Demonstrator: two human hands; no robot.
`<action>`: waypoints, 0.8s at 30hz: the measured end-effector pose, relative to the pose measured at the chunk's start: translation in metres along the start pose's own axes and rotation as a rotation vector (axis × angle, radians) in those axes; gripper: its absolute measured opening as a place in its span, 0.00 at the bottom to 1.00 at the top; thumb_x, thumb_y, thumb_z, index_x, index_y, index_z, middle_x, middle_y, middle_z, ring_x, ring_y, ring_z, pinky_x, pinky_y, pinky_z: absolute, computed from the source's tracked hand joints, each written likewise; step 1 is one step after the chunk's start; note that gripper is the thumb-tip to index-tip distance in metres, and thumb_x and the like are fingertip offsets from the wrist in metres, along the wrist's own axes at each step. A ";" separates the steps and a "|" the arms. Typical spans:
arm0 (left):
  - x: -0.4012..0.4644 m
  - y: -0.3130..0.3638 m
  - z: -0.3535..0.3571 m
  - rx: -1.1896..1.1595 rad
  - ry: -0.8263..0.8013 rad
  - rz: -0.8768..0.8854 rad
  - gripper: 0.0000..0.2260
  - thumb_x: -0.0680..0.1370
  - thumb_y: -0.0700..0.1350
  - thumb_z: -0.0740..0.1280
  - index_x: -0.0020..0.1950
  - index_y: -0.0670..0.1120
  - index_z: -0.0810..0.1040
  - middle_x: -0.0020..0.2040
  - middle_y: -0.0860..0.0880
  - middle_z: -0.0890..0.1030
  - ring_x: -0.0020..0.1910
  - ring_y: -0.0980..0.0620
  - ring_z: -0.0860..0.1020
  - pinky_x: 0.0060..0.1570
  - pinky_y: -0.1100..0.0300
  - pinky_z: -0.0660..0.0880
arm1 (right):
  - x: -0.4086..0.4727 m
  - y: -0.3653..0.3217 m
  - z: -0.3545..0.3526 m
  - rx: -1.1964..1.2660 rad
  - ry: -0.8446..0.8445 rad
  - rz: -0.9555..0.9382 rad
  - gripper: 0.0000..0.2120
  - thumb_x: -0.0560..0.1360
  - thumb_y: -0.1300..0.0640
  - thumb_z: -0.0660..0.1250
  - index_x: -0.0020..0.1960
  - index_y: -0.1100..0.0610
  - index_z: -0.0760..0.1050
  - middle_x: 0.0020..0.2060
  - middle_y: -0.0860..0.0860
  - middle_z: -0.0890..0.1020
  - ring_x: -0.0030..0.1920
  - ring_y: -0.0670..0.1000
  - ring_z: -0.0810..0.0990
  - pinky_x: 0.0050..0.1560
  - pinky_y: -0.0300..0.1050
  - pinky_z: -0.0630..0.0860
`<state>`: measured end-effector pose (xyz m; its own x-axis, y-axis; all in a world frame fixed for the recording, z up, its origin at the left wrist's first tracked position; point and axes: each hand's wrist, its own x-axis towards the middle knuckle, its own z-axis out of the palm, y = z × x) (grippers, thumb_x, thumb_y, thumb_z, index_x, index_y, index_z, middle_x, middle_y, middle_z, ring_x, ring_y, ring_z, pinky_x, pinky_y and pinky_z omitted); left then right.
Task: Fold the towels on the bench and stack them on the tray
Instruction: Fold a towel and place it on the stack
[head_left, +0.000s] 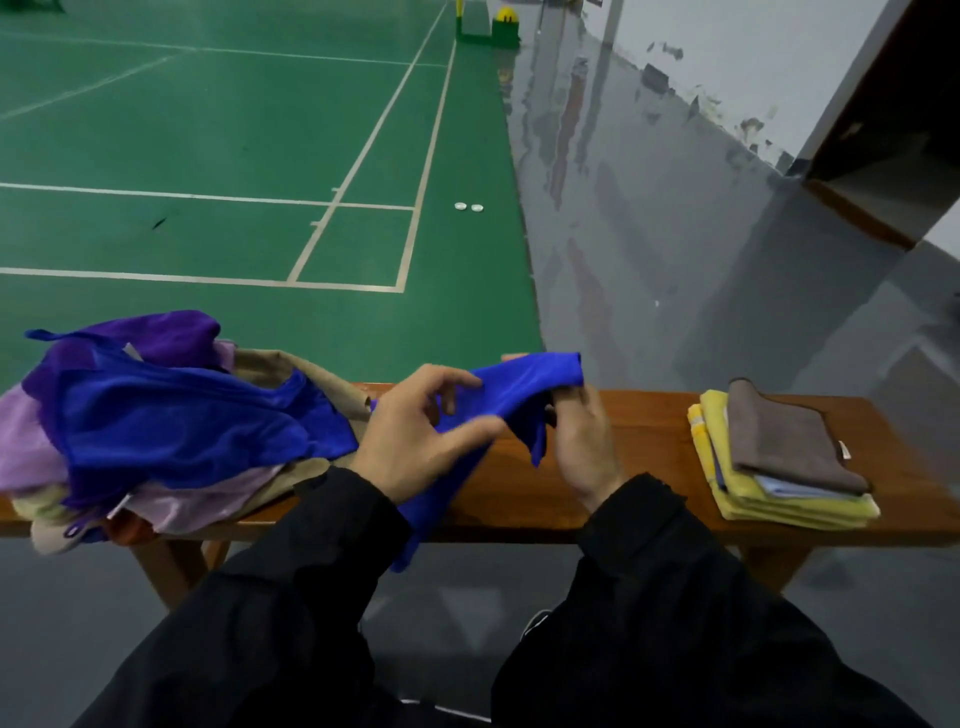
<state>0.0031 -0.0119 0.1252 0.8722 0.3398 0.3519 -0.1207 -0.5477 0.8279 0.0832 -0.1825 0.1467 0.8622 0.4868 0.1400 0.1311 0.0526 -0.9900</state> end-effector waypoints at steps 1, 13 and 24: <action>-0.001 0.002 0.004 0.074 -0.039 0.072 0.21 0.69 0.60 0.75 0.57 0.52 0.81 0.43 0.54 0.76 0.39 0.61 0.73 0.42 0.68 0.68 | 0.003 -0.008 0.001 0.024 0.008 -0.018 0.19 0.88 0.57 0.51 0.56 0.58 0.81 0.47 0.44 0.87 0.51 0.41 0.84 0.52 0.33 0.77; 0.018 0.026 0.023 -0.161 0.039 -0.064 0.11 0.82 0.44 0.60 0.60 0.50 0.79 0.49 0.56 0.81 0.46 0.64 0.76 0.48 0.58 0.74 | 0.029 -0.077 -0.037 0.116 0.244 -0.088 0.09 0.79 0.54 0.73 0.41 0.56 0.82 0.37 0.55 0.80 0.40 0.53 0.76 0.40 0.50 0.72; 0.018 0.081 0.045 -0.287 0.123 0.013 0.11 0.80 0.51 0.65 0.58 0.50 0.83 0.50 0.54 0.86 0.50 0.52 0.84 0.53 0.43 0.80 | 0.023 -0.073 -0.039 0.099 0.006 0.099 0.08 0.82 0.59 0.67 0.52 0.61 0.84 0.44 0.58 0.86 0.43 0.54 0.83 0.46 0.48 0.81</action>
<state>0.0301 -0.0848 0.1786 0.8081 0.4336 0.3987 -0.2756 -0.3199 0.9065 0.1129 -0.2093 0.2232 0.8716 0.4884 0.0413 -0.0037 0.0908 -0.9959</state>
